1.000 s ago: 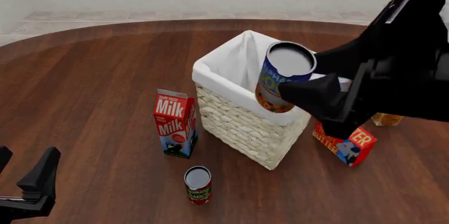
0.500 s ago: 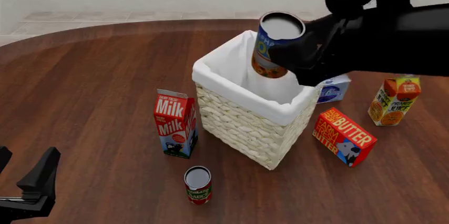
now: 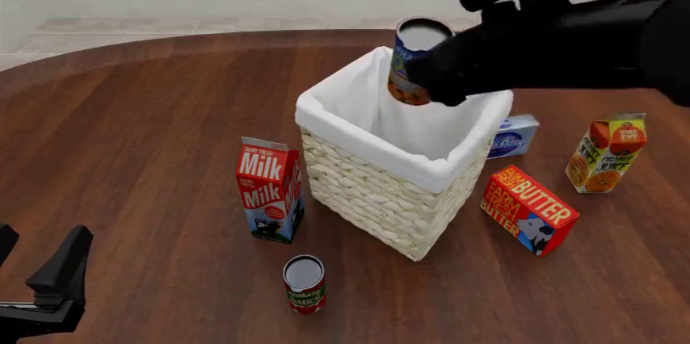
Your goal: Pick up the alphabet soup and the tomato sauce, and put them in the basket.
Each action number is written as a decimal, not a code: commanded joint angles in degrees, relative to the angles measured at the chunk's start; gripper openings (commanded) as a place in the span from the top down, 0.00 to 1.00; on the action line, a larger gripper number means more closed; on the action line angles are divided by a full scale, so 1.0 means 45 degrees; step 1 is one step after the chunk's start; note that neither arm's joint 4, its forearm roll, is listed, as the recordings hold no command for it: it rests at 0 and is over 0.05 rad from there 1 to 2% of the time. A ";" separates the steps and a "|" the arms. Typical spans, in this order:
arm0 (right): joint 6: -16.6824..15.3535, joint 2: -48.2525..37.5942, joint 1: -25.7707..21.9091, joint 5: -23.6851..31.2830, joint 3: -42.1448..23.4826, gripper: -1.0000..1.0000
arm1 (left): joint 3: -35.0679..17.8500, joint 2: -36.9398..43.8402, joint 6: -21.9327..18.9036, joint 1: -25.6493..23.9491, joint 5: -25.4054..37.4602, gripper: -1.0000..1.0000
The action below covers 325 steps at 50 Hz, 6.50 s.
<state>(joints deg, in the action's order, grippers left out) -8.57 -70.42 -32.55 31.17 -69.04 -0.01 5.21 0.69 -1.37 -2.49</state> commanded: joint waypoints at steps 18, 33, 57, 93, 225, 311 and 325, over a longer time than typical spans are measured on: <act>-0.0294 -0.2007 0.1101 0.0026 -0.0632 1.00 | 0.0000 0.0871 0.0056 0.0014 -0.0861 0.00; -0.0359 -0.2427 0.1220 -0.0306 0.0016 1.00 | 0.0000 0.0726 0.0088 0.0015 -0.0721 0.00; -0.0593 -0.2867 0.1392 -0.0724 0.0417 0.00 | 0.0000 0.0790 0.0076 0.0016 -0.0758 0.00; -0.0448 -0.2048 0.1248 -0.0388 -0.0271 0.00 | 0.0000 -0.0265 0.0018 -0.0008 0.0291 0.00; 0.1858 0.4903 -0.0145 -0.3244 0.0860 0.00 | -0.7125 0.4944 -0.0725 -0.4439 0.2157 0.00; 0.2398 0.5620 -0.0312 -0.4232 0.1084 0.00 | -1.0129 1.1651 0.0455 -0.9252 0.6693 0.00; 0.2415 0.5540 -0.0446 -0.4292 0.1115 0.00 | -0.9697 1.2077 0.0522 -0.9712 0.6611 0.00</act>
<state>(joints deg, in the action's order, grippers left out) 2.28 -45.34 -34.11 12.03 -64.11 -44.77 58.08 2.58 -43.86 27.36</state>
